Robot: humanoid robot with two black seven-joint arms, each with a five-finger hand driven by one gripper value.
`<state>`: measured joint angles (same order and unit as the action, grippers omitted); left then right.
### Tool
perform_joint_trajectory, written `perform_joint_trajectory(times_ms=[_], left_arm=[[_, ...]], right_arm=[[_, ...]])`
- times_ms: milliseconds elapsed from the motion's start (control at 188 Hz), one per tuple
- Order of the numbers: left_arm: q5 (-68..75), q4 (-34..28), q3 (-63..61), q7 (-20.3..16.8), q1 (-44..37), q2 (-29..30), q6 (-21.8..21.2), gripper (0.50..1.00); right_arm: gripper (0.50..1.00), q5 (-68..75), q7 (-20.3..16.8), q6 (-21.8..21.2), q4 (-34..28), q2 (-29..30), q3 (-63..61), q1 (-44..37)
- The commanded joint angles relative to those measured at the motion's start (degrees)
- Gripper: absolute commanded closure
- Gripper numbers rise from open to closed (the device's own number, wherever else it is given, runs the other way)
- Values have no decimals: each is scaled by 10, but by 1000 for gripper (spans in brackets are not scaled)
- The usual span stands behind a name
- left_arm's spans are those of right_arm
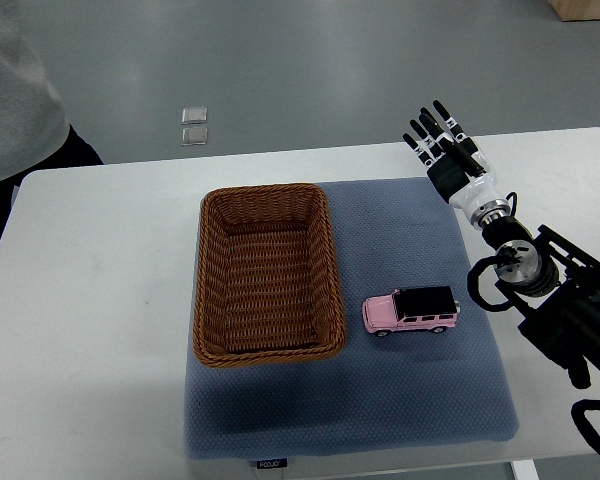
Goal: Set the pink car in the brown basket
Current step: 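Move the right hand down over the pink toy car, then close the right hand's fingers around the pink car's black roof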
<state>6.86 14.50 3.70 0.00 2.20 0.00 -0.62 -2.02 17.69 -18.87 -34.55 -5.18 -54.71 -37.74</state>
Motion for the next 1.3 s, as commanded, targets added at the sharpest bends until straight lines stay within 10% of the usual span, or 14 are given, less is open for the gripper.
perform_joint_trajectory(times_ms=[0,420,787,1293], left_arm=[[0,0,0,0,0,0,0,500],[0,-1,0,-1,1,0,0,500],[0,0,-2,-1,1,0,0,500],[0,-1,-2,0,1,0,0,500]], right_arm=[[589,-1,0,0,0,-1,0,-1],[591,-211,-7,-41,-9,-69,77,-56],[591,-551,-23,-81,-332,-328,348,-139],[591,-642,-11,-3,-402,-381,368,-71]])
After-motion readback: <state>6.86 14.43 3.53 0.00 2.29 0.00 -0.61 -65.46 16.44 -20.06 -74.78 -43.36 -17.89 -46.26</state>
